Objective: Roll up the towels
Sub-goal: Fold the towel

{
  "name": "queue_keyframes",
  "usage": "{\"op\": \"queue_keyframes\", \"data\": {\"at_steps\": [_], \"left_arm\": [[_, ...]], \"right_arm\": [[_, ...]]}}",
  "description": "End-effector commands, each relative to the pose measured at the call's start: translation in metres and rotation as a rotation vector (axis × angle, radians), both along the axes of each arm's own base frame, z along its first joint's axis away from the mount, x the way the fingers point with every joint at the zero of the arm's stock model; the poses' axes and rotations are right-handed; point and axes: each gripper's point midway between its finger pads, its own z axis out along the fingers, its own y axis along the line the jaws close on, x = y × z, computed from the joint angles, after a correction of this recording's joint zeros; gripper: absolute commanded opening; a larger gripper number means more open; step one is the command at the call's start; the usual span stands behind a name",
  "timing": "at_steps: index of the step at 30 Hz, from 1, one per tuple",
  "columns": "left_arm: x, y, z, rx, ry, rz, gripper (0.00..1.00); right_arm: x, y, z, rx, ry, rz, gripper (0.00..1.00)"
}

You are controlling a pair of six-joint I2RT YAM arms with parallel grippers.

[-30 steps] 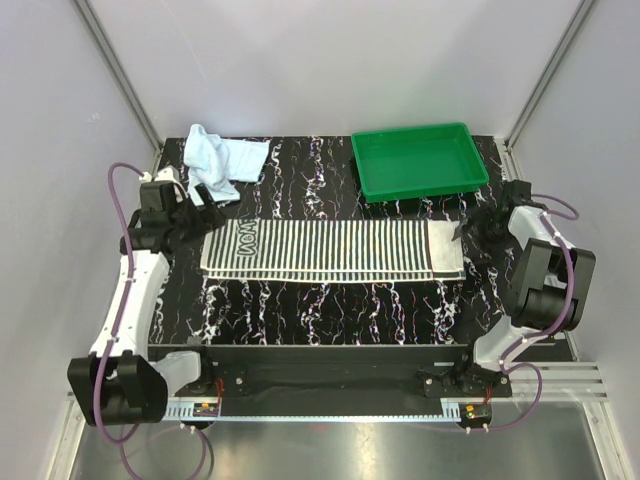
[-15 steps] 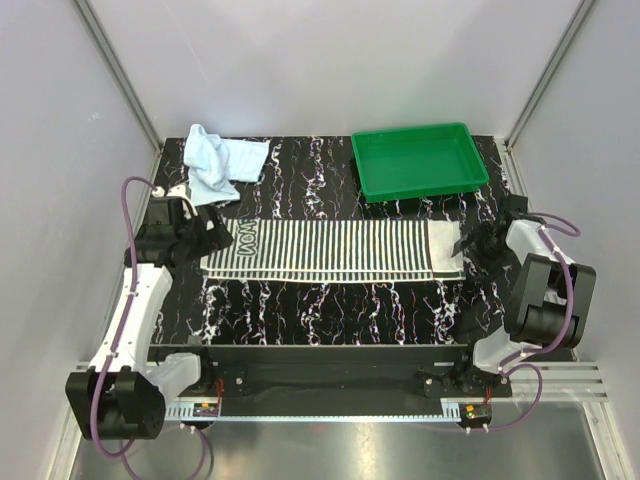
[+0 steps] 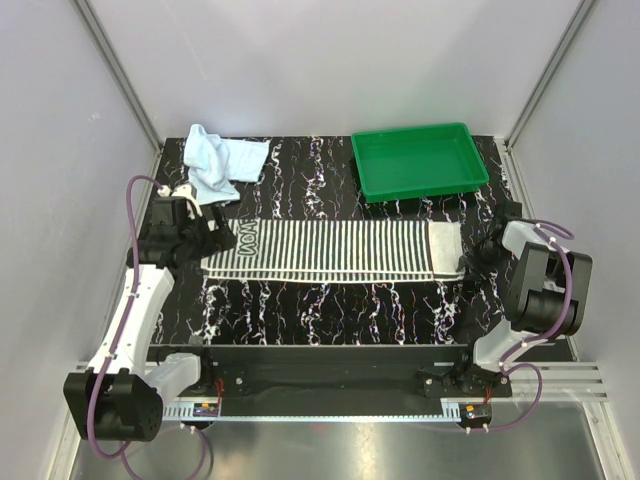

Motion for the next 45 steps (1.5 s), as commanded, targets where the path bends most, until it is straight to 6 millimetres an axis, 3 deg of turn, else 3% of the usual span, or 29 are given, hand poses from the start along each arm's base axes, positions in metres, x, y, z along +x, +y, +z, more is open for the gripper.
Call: {"op": "queue_keyframes", "data": {"at_steps": [1, 5, 9, 12, 14, 17, 18, 19, 20, 21, 22, 24, 25, 26, 28, 29, 31, 32, 34, 35, 36, 37, 38, 39, 40, 41, 42, 43, 45], "left_arm": [[0.003, -0.002, 0.014, 0.004, -0.05, -0.02, 0.99], [0.003, -0.002, 0.013, 0.005, -0.047, -0.02, 0.99], [0.003, -0.001, 0.012, 0.007, -0.045, -0.018, 0.99], [0.003, -0.001, 0.014, 0.007, -0.049, -0.016, 0.99], [0.003, -0.001, 0.016, 0.008, -0.055, -0.013, 0.99], [0.003, 0.002, 0.019, 0.017, -0.065, -0.001, 0.99], [0.002, 0.004, 0.021, 0.026, -0.072, 0.011, 0.99], [0.002, 0.006, 0.022, 0.032, -0.077, 0.018, 0.99], [0.0, 0.007, 0.024, 0.034, -0.08, 0.027, 0.99], [-0.001, 0.01, 0.026, 0.046, -0.083, 0.041, 0.99], [-0.003, 0.011, 0.03, 0.046, -0.095, 0.047, 0.99], [-0.006, 0.014, 0.038, 0.054, -0.112, 0.064, 0.99], [-0.007, 0.015, 0.04, 0.055, -0.118, 0.066, 0.99], [-0.01, 0.016, 0.05, 0.053, -0.138, 0.084, 0.99], [-0.013, 0.022, 0.057, 0.065, -0.163, 0.119, 0.99], [-0.015, 0.023, 0.065, 0.054, -0.191, 0.137, 0.99], [-0.02, 0.024, 0.069, 0.05, -0.214, 0.15, 0.99], [-0.023, 0.025, 0.073, 0.045, -0.235, 0.162, 0.99], [-0.026, 0.03, 0.074, 0.058, -0.242, 0.184, 0.99], [-0.032, 0.039, 0.074, 0.082, -0.246, 0.236, 0.99], [-0.035, 0.045, 0.076, 0.095, -0.253, 0.27, 0.99], [-0.039, 0.052, 0.075, 0.109, -0.26, 0.311, 0.99], [-0.043, 0.058, 0.076, 0.108, -0.277, 0.365, 0.99], [-0.052, 0.068, 0.086, 0.124, -0.335, 0.421, 0.99], [-0.055, 0.071, 0.085, 0.122, -0.358, 0.44, 0.99], [-0.058, 0.074, 0.088, 0.12, -0.39, 0.462, 0.99], [-0.067, 0.075, 0.098, 0.105, -0.456, 0.47, 0.99], [-0.068, 0.076, 0.102, 0.104, -0.484, 0.476, 0.99], [-0.074, 0.081, 0.106, 0.113, -0.52, 0.497, 0.99]], "right_arm": [[0.001, -0.004, -0.007, -0.031, -0.009, 0.0, 0.34], [0.004, -0.007, -0.004, -0.044, -0.022, 0.007, 0.15], [0.012, -0.009, 0.007, -0.055, -0.046, 0.007, 0.05], [0.022, -0.009, 0.028, -0.114, -0.063, 0.039, 0.0], [0.032, -0.007, 0.052, -0.162, -0.098, 0.059, 0.0], [0.049, 0.015, 0.088, -0.218, -0.15, 0.129, 0.0], [0.053, 0.035, 0.095, -0.224, -0.162, 0.179, 0.0], [0.052, 0.037, 0.101, -0.236, -0.152, 0.182, 0.0], [0.063, 0.055, 0.118, -0.24, -0.197, 0.223, 0.0], [0.066, 0.064, 0.125, -0.24, -0.211, 0.228, 0.0], [0.068, 0.084, 0.13, -0.237, -0.223, 0.274, 0.0], [0.079, 0.102, 0.15, -0.254, -0.262, 0.296, 0.0], [0.076, 0.124, 0.155, -0.251, -0.265, 0.35, 0.0], [0.086, 0.135, 0.172, -0.252, -0.315, 0.358, 0.0], [0.091, 0.158, 0.176, -0.248, -0.316, 0.397, 0.0], [0.095, 0.184, 0.194, -0.238, -0.371, 0.44, 0.0], [0.101, 0.205, 0.194, -0.242, -0.365, 0.47, 0.0], [0.104, 0.228, 0.213, -0.229, -0.42, 0.504, 0.0], [0.109, 0.249, 0.21, -0.23, -0.409, 0.535, 0.0], [0.113, 0.27, 0.227, -0.208, -0.464, 0.555, 0.0], [0.117, 0.284, 0.217, -0.203, -0.448, 0.576, 0.0], [0.123, 0.299, 0.235, -0.174, -0.501, 0.583, 0.0], [0.125, 0.313, 0.238, -0.157, -0.517, 0.601, 0.0], [0.125, 0.335, 0.223, -0.145, -0.497, 0.642, 0.0], [0.128, 0.351, 0.244, -0.109, -0.55, 0.653, 0.0], [0.128, 0.365, 0.245, -0.096, -0.559, 0.673, 0.0], [0.127, 0.386, 0.228, -0.083, -0.536, 0.713, 0.0], [0.126, 0.403, 0.246, -0.032, -0.59, 0.731, 0.0], [0.125, 0.43, 0.237, 0.012, -0.604, 0.783, 0.0]]}}
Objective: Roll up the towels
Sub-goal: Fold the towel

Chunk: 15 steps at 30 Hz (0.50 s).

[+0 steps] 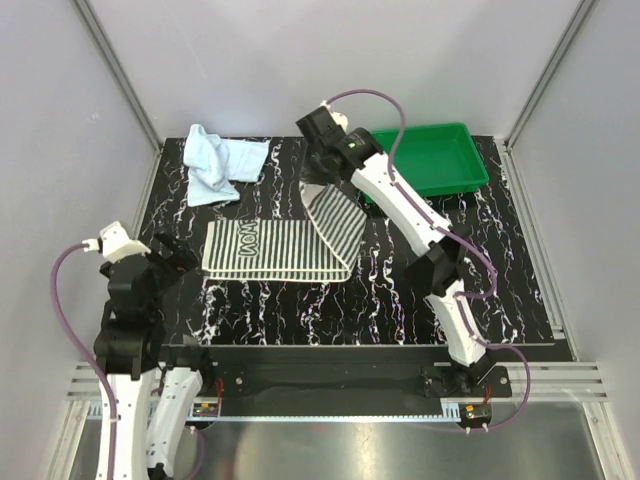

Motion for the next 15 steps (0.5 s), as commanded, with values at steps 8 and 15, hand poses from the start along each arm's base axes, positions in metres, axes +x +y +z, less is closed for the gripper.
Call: {"op": "queue_keyframes", "data": {"at_steps": [8, 15], "left_arm": [[-0.001, 0.025, 0.012, 0.067, -0.113, 0.132, 0.99], [-0.006, 0.032, 0.013, 0.067, -0.116, 0.184, 0.99]], "right_arm": [[-0.034, 0.131, -0.006, 0.204, -0.078, 0.314, 0.0], [-0.049, 0.187, 0.0, 0.275, -0.199, 0.426, 0.0]]}}
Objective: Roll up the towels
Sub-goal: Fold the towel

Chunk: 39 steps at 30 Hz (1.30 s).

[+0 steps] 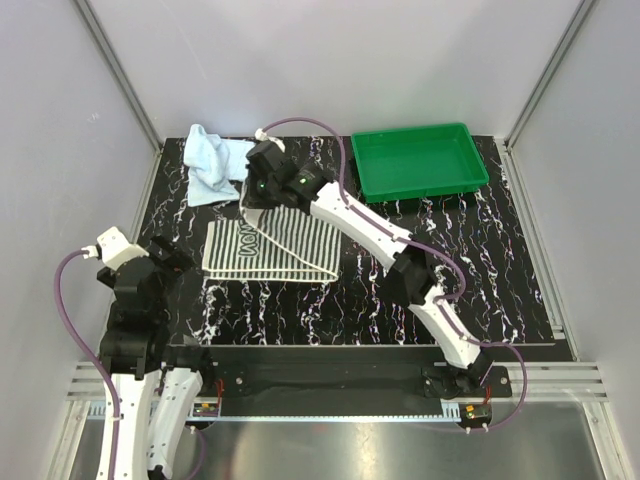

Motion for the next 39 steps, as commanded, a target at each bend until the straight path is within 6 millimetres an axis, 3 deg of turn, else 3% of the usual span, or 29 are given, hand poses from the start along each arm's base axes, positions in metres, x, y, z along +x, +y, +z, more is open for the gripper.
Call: {"op": "queue_keyframes", "data": {"at_steps": [1, 7, 9, 17, 23, 25, 26, 28, 30, 31, 32, 34, 35, 37, 38, 39], "left_arm": [[0.0, 0.009, 0.017, 0.011, -0.065, 0.056, 0.99], [0.0, 0.01, 0.014, 0.014, -0.051, 0.059, 0.99], [0.0, 0.01, 0.015, 0.013, -0.053, 0.06, 0.99], [0.0, 0.01, 0.014, 0.014, -0.051, 0.061, 0.99], [0.0, 0.011, 0.013, 0.014, -0.046, 0.068, 0.99], [0.001, 0.011, 0.013, 0.014, -0.044, 0.069, 0.99], [0.001, 0.012, 0.013, 0.014, -0.044, 0.071, 0.99], [0.001, 0.012, 0.013, 0.015, -0.043, 0.072, 0.99], [0.001, 0.012, 0.012, 0.015, -0.038, 0.074, 0.99], [0.001, 0.012, 0.013, 0.015, -0.04, 0.074, 0.99], [0.001, 0.012, 0.012, 0.016, -0.036, 0.072, 0.99], [0.001, 0.012, 0.012, 0.02, -0.031, 0.068, 0.99], [0.002, 0.01, 0.013, 0.019, -0.031, 0.058, 0.99], [0.003, 0.008, 0.011, 0.03, -0.013, 0.035, 0.99], [0.004, 0.004, 0.013, 0.028, -0.016, 0.012, 0.99], [0.005, 0.002, 0.014, 0.037, -0.013, -0.008, 0.99]], "right_arm": [[-0.002, 0.042, 0.033, 0.14, -0.128, 0.084, 0.0], [-0.021, 0.079, 0.015, 0.197, -0.132, 0.193, 0.0], [-0.026, 0.086, 0.0, 0.182, -0.13, 0.221, 0.0], [-0.038, 0.094, -0.066, 0.12, -0.069, 0.288, 0.0], [-0.066, 0.111, -0.084, 0.161, -0.034, 0.412, 0.04], [-0.074, 0.115, -0.088, 0.16, -0.038, 0.442, 0.13], [-0.078, 0.117, -0.09, 0.163, -0.036, 0.458, 0.25], [-0.082, 0.118, -0.094, 0.158, -0.028, 0.461, 0.76], [-0.076, 0.112, -0.093, 0.138, -0.035, 0.427, 0.86], [-0.075, 0.11, -0.09, 0.134, -0.044, 0.415, 0.99], [-0.071, 0.106, -0.068, 0.154, -0.077, 0.403, 1.0], [-0.057, 0.094, -0.054, 0.147, -0.109, 0.349, 1.0], [-0.052, 0.087, -0.028, 0.168, -0.138, 0.331, 1.0], [-0.029, 0.061, -0.015, 0.148, -0.14, 0.249, 1.0], [-0.023, 0.046, 0.013, 0.167, -0.163, 0.216, 1.0], [-0.014, 0.026, 0.0, 0.122, -0.144, 0.162, 1.0]]}}
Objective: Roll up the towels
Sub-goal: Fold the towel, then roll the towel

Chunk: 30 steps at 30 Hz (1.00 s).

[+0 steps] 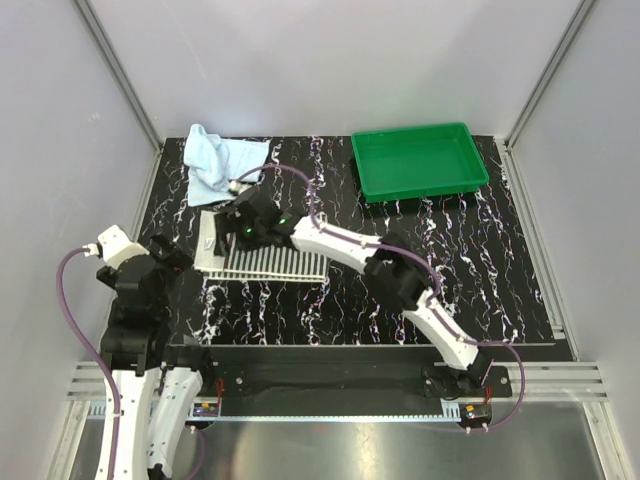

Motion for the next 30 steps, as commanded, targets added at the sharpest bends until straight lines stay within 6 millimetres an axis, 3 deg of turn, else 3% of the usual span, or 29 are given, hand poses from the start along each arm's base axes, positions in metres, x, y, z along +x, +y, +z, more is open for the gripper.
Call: {"op": "queue_keyframes", "data": {"at_steps": [1, 2, 3, 4, 5, 6, 7, 8, 9, 10, 11, 12, 13, 14, 15, 16, 17, 19, 20, 21, 23, 25, 26, 29, 30], "left_arm": [[0.007, -0.01, 0.018, 0.014, -0.037, -0.078, 0.99], [0.008, -0.014, 0.019, 0.014, -0.037, -0.103, 0.99], [0.011, -0.017, 0.019, 0.021, -0.036, -0.129, 0.99], [0.015, -0.022, 0.019, 0.029, -0.032, -0.166, 0.99], [0.022, -0.037, 0.015, 0.019, -0.013, -0.257, 0.99], [0.027, -0.043, 0.013, 0.013, -0.012, -0.291, 0.99], [0.031, -0.055, 0.012, -0.007, -0.006, -0.354, 0.99], [0.036, -0.063, 0.009, -0.02, 0.008, -0.396, 0.99], [0.044, -0.071, 0.0, -0.038, 0.056, -0.435, 0.99], [0.05, -0.085, 0.002, -0.054, 0.071, -0.489, 0.99], [0.053, -0.091, -0.002, -0.059, 0.097, -0.507, 0.99], [0.057, -0.099, -0.005, -0.056, 0.123, -0.526, 0.99], [0.068, -0.109, -0.011, -0.05, 0.173, -0.543, 0.99], [0.069, -0.128, -0.014, -0.012, 0.195, -0.587, 0.99], [0.073, -0.141, -0.017, 0.011, 0.226, -0.61, 0.99], [0.079, -0.157, -0.034, 0.03, 0.299, -0.629, 0.99], [0.079, -0.185, -0.03, 0.078, 0.307, -0.679, 0.99], [0.079, -0.213, -0.04, 0.124, 0.36, -0.715, 0.96], [0.079, -0.235, -0.062, 0.182, 0.435, -0.75, 0.93], [0.082, -0.248, -0.061, 0.187, 0.438, -0.76, 0.92], [0.081, -0.274, -0.085, 0.25, 0.498, -0.794, 0.89], [0.085, -0.292, -0.091, 0.279, 0.504, -0.81, 0.89], [0.085, -0.301, -0.107, 0.328, 0.541, -0.817, 0.89], [0.087, -0.321, -0.114, 0.383, 0.559, -0.832, 0.89], [0.087, -0.324, -0.128, 0.406, 0.593, -0.836, 0.89]], "right_arm": [[0.057, -0.063, 0.121, 0.106, -0.137, -0.22, 1.0], [0.074, -0.095, 0.147, 0.115, -0.164, -0.301, 1.0], [0.075, -0.118, 0.124, 0.057, -0.137, -0.335, 1.0], [0.079, -0.138, 0.124, 0.046, -0.128, -0.385, 1.0], [0.087, -0.173, 0.151, 0.07, -0.152, -0.46, 1.0], [0.085, -0.201, 0.127, -0.004, -0.136, -0.518, 1.0], [0.086, -0.223, 0.127, -0.027, -0.143, -0.563, 1.0], [0.086, -0.257, 0.149, -0.033, -0.186, -0.639, 1.0], [0.079, -0.28, 0.133, -0.094, -0.182, -0.671, 1.0], [0.07, -0.3, 0.154, -0.081, -0.22, -0.708, 1.0], [0.066, -0.316, 0.155, -0.1, -0.228, -0.74, 1.0], [0.06, -0.342, 0.141, -0.165, -0.222, -0.793, 1.0], [0.054, -0.353, 0.143, -0.169, -0.22, -0.821, 1.0], [0.045, -0.366, 0.158, -0.141, -0.238, -0.848, 1.0], [0.037, -0.378, 0.147, -0.175, -0.225, -0.863, 1.0], [0.032, -0.386, 0.146, -0.176, -0.221, -0.878, 1.0], [0.024, -0.394, 0.154, -0.158, -0.229, -0.891, 1.0], [0.014, -0.407, 0.144, -0.191, -0.215, -0.916, 1.0], [0.008, -0.412, 0.147, -0.184, -0.218, -0.921, 1.0], [0.002, -0.42, 0.138, -0.222, -0.204, -0.928, 1.0], [-0.01, -0.431, 0.136, -0.236, -0.188, -0.948, 1.0], [-0.018, -0.438, 0.127, -0.245, -0.171, -0.968, 1.0], [-0.023, -0.44, 0.131, -0.222, -0.172, -0.973, 1.0], [-0.036, -0.446, 0.123, -0.192, -0.148, -0.984, 1.0], [-0.04, -0.448, 0.115, -0.201, -0.137, -0.985, 1.0]]}}
